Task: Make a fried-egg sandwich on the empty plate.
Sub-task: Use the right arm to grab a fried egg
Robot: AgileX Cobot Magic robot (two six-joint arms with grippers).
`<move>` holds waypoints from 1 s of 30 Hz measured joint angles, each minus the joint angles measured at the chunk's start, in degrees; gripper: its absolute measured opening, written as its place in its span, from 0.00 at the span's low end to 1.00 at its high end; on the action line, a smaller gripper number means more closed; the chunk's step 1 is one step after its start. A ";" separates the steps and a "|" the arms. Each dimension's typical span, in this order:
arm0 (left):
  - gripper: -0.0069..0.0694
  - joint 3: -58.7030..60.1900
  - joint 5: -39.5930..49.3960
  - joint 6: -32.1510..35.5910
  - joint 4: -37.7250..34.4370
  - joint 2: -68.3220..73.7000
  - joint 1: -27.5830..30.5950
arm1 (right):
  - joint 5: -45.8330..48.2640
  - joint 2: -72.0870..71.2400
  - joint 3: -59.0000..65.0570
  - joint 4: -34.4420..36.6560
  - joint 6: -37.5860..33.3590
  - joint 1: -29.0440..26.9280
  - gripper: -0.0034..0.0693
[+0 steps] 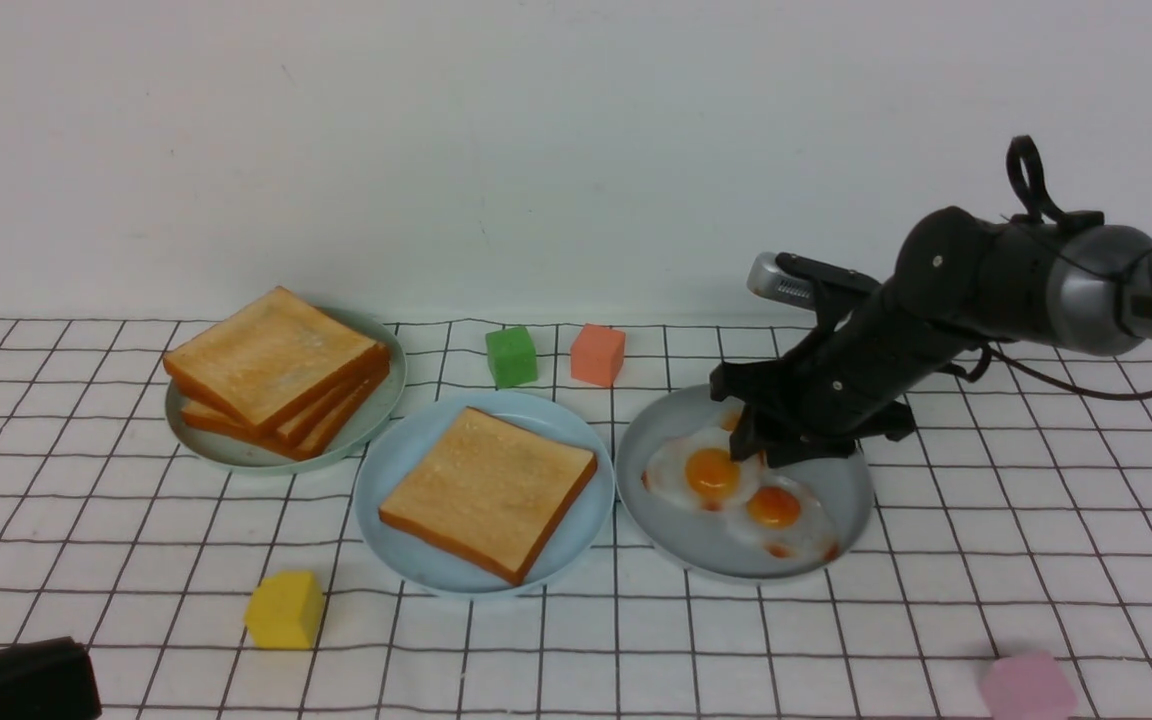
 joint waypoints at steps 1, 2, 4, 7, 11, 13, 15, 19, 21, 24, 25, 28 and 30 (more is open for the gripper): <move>0.08 0.00 0.00 0.00 0.00 0.00 0.00 | 0.00 0.03 0.00 0.00 -0.31 0.00 0.31; 0.08 0.00 0.00 0.00 0.00 0.00 0.00 | 0.00 0.07 0.00 0.00 -0.46 0.00 0.28; 0.08 0.00 0.00 0.00 0.00 0.00 0.00 | 0.07 0.07 0.00 0.18 -0.67 0.00 0.22; 0.08 0.00 0.00 0.00 0.03 0.00 0.00 | 0.11 0.01 0.00 0.18 -0.90 0.00 0.12; 0.08 0.00 0.06 0.00 0.08 0.00 0.00 | 0.61 -0.67 0.00 -0.25 -1.71 0.00 0.03; 0.08 0.00 0.20 0.00 0.08 0.00 0.00 | 1.41 -1.39 0.16 -0.56 -2.00 0.00 0.03; 0.08 0.00 0.33 0.00 0.08 0.00 0.00 | 1.86 -1.95 0.31 -0.90 -2.14 0.00 0.03; 0.08 0.00 0.50 0.00 0.11 0.00 0.00 | 3.79 -5.24 0.40 -2.46 -2.20 0.00 0.03; 0.08 0.00 0.50 0.00 0.27 0.00 0.00 | 5.46 -7.15 0.40 -4.01 -2.26 0.00 0.03; 0.08 0.00 0.56 0.00 0.48 0.00 0.00 | 6.65 -8.16 0.40 -4.77 -2.26 0.00 0.03; 0.08 0.00 0.62 0.00 0.51 0.00 0.00 | 7.83 -8.64 0.40 -5.16 -2.26 0.00 0.03; 0.08 0.00 0.74 0.00 0.67 0.00 0.00 | 11.06 -8.70 0.40 -5.16 -2.64 0.48 0.03; 0.08 0.00 0.79 0.00 0.88 0.00 0.00 | 12.45 -8.70 0.46 -5.62 -3.77 1.09 0.03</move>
